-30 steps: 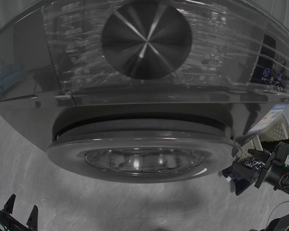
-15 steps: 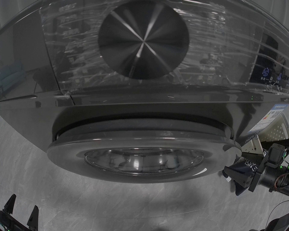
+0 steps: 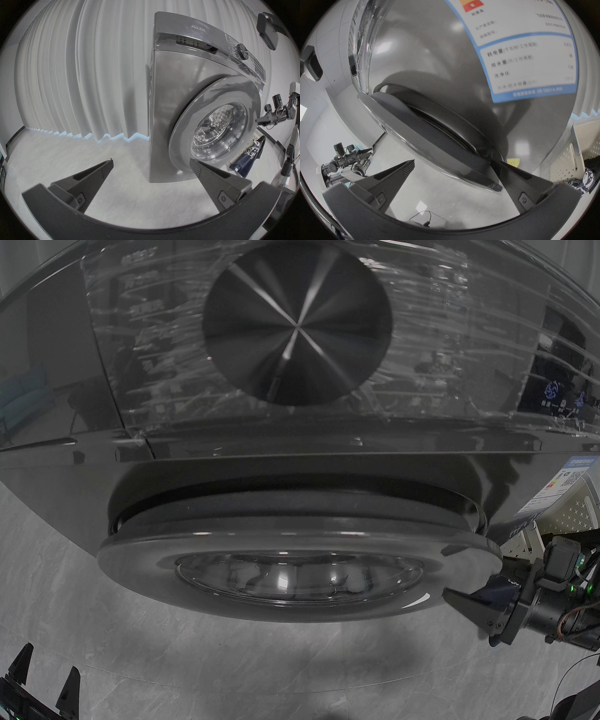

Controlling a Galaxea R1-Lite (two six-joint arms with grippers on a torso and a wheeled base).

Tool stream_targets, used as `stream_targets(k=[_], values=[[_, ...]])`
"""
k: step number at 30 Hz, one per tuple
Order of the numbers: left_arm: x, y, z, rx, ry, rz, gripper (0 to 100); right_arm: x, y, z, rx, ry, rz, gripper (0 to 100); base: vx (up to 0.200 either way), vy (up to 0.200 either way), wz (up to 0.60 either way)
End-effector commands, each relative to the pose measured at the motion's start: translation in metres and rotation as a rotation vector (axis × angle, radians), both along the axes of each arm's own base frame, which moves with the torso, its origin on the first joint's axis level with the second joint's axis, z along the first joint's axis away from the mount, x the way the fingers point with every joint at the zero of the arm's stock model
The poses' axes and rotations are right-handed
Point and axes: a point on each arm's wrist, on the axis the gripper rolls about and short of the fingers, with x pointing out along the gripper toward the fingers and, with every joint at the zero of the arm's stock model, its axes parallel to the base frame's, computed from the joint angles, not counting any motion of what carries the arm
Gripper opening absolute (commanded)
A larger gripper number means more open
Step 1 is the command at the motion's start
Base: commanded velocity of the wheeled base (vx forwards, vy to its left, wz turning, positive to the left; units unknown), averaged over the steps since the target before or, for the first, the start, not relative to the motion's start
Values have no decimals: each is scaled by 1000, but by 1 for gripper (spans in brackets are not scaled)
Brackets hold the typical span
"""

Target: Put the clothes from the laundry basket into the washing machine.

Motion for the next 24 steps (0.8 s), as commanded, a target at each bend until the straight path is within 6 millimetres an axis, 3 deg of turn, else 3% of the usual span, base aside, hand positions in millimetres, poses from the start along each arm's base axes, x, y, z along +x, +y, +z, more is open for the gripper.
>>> stream_targets(k=[1,7,14,17,24], values=[[0,0,-5,1,2,0,100,-18,-10,-20,-37,52,30,100,-200,0,0],[0,0,-5,2,0,-2,100,-21,-15,-16,-16,26,16,100,-200,0,0],[0,0,-5,4,0,-2,100,-13,-8,-13,-25,31,18,100,0,0,0],[0,0,-5,4,0,0,100,-10,-5,-17,-43,50,25,100,-200,0,0],[0,0,-5,2,2,0,100,-16,-5,-26,-65,84,53,100,-57,0,0]])
